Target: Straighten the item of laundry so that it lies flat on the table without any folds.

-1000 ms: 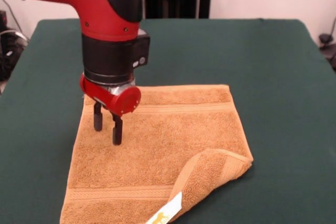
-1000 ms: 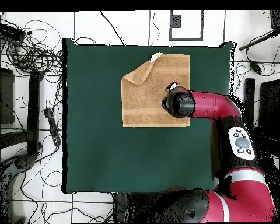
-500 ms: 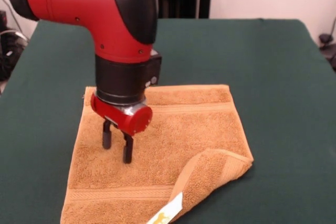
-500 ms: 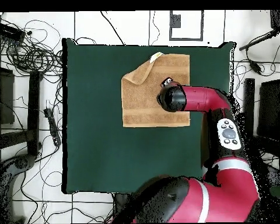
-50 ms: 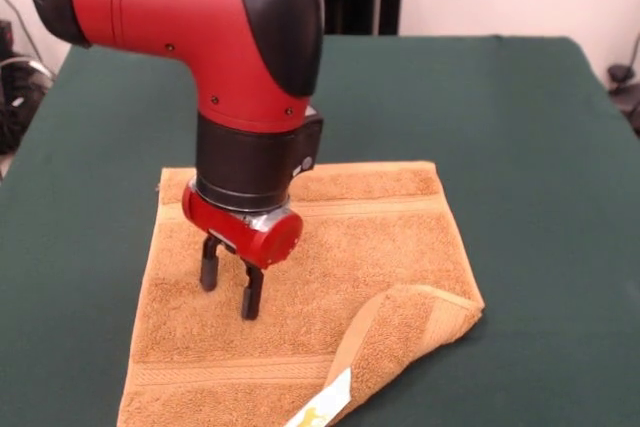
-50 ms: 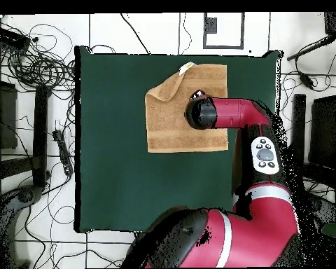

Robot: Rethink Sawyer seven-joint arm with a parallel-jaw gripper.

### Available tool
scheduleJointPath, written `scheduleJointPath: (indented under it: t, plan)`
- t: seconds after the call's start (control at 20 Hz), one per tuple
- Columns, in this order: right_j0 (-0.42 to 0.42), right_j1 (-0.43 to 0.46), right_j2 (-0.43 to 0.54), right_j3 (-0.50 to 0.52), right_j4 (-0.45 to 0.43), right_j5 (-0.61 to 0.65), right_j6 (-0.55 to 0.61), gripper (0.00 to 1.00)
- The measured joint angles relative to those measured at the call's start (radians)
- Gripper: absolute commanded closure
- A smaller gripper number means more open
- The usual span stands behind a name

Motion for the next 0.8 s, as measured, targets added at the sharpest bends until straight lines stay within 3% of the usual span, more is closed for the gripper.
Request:
scheduleJointPath:
  t: [0.8]
  plan:
    - [0.003, 0.01, -0.001, -0.015, 0.007, 0.003, 0.0, 0.0]
